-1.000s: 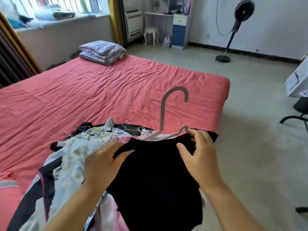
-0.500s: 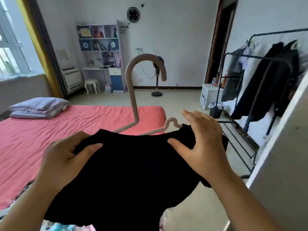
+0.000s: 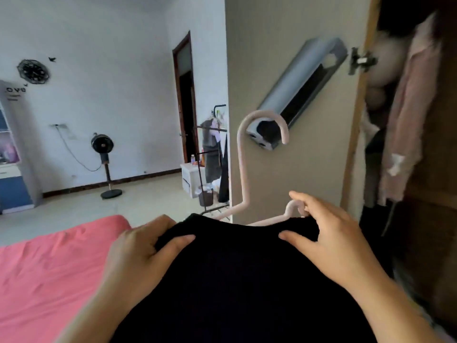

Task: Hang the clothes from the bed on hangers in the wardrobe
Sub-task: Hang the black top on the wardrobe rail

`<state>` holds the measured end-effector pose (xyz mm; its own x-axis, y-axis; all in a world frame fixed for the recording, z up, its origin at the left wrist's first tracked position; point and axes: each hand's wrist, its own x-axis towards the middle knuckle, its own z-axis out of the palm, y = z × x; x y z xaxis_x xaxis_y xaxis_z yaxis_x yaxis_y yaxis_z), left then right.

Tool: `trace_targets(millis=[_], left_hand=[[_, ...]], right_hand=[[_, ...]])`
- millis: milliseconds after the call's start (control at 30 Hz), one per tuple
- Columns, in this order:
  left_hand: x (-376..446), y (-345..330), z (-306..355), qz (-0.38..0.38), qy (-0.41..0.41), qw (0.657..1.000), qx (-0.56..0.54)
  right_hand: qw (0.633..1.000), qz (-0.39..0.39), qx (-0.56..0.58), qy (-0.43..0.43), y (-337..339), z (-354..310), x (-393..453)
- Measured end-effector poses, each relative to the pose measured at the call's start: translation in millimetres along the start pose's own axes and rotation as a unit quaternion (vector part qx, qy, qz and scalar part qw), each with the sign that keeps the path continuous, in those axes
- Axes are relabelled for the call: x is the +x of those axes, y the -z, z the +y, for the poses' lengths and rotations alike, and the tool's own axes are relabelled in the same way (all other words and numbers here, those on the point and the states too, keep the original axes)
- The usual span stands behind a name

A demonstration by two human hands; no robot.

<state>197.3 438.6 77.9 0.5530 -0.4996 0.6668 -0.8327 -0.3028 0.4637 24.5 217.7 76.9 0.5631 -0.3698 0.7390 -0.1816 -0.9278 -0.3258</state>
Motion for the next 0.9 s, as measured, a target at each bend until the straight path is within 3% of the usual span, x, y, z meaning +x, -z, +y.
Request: trace_targets(millis=[233, 400, 567, 733, 900], left_hand=[[57, -99, 76, -0.062, -0.147, 0.987, 0.018], [100, -161, 134, -0.070, -0.228, 0.971, 0.018], [145, -222, 203, -0.061, -0.297, 0.953, -0.001], [200, -281, 254, -0.066, -0.340, 0.938, -0.023], [256, -338, 304, -0.043, -0.385, 0.919, -0.077]], right_hand=[[0.978, 0.039, -0.019, -0.203, 64, 88, 17], [0.964, 0.027, 0.000, -0.264, 115, 146, 37], [0.958, 0.009, 0.094, -0.272, 176, 196, 47], [0.967, 0.100, -0.008, -0.234, 213, 262, 70], [0.966, 0.153, -0.042, -0.204, 255, 335, 104]])
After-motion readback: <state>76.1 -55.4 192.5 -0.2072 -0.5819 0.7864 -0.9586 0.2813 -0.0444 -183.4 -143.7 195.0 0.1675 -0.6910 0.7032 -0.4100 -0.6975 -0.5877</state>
